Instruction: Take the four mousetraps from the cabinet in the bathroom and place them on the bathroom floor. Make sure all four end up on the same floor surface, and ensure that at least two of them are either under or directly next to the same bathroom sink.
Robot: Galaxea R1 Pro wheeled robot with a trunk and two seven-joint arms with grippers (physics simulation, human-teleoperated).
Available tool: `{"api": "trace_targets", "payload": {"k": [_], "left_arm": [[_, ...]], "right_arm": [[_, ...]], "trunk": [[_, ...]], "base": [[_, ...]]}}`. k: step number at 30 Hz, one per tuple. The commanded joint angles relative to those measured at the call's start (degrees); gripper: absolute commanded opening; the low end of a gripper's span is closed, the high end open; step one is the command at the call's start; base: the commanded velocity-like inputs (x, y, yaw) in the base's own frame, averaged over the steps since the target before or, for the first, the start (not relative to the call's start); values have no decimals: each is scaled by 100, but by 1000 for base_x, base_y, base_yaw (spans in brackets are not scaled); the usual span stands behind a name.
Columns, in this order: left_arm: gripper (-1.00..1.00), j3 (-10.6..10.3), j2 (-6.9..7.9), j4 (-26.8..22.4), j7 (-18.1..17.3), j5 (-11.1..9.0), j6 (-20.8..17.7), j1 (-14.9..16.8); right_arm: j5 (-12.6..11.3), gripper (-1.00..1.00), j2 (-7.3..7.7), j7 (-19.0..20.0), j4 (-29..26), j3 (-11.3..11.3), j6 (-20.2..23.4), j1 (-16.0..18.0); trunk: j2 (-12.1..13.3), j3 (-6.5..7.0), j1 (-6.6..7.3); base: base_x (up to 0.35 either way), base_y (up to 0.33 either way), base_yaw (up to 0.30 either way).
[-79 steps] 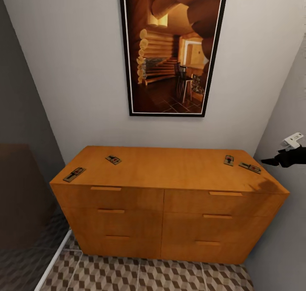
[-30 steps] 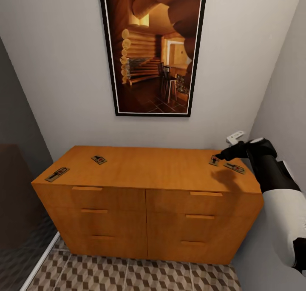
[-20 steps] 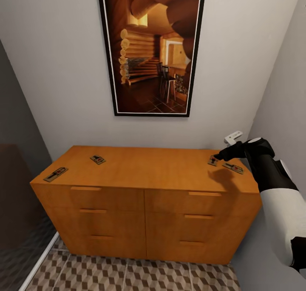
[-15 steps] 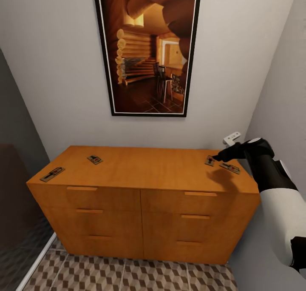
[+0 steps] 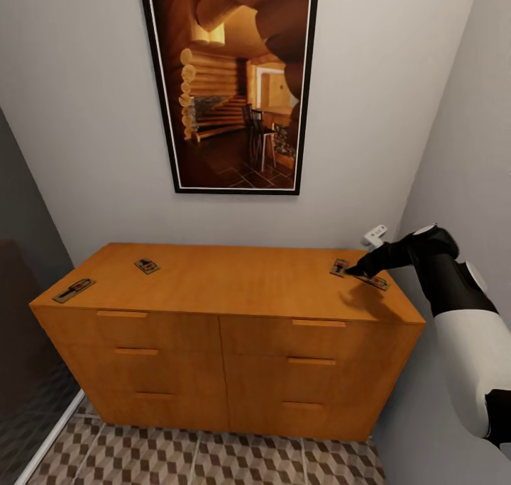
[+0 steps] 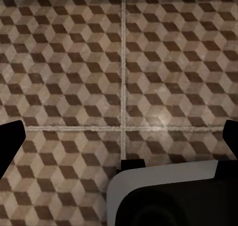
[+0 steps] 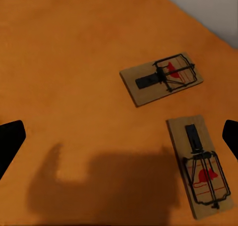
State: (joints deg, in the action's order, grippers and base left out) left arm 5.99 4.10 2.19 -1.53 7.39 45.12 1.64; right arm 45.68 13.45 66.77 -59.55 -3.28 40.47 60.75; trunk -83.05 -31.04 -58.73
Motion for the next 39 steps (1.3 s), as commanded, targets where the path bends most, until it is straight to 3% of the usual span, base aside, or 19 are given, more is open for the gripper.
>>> {"api": "trace_targets", "payload": {"k": [1,2,14,23,39], "left_arm": [[100,51,3,23,-16,44,32,11],[100,51,3,22,-16,44,32,11],[100,51,3,23,-21,44,32,12],[100,51,3,26,-23,44,30,11],[100,51,3,26,-23,44,32,11]], "right_arm": [[52,100,0,132,-9,-7,33,17],[75,100,0,377,-11,-7,52,54],[99,100,5,1015,-16,-6,92,102],[78,100,43,1824,-252,-29,85,104],[-218,100,53,2109,-429,-59,88,232]], "trunk": [[-3,-6,0],[-3,-6,0],[-3,-6,0],[-3,-6,0],[-3,-6,0]], "base": [[0,-14,0],[0,-7,0],[0,-2,0],[0,0,0],[0,0,0]]}}
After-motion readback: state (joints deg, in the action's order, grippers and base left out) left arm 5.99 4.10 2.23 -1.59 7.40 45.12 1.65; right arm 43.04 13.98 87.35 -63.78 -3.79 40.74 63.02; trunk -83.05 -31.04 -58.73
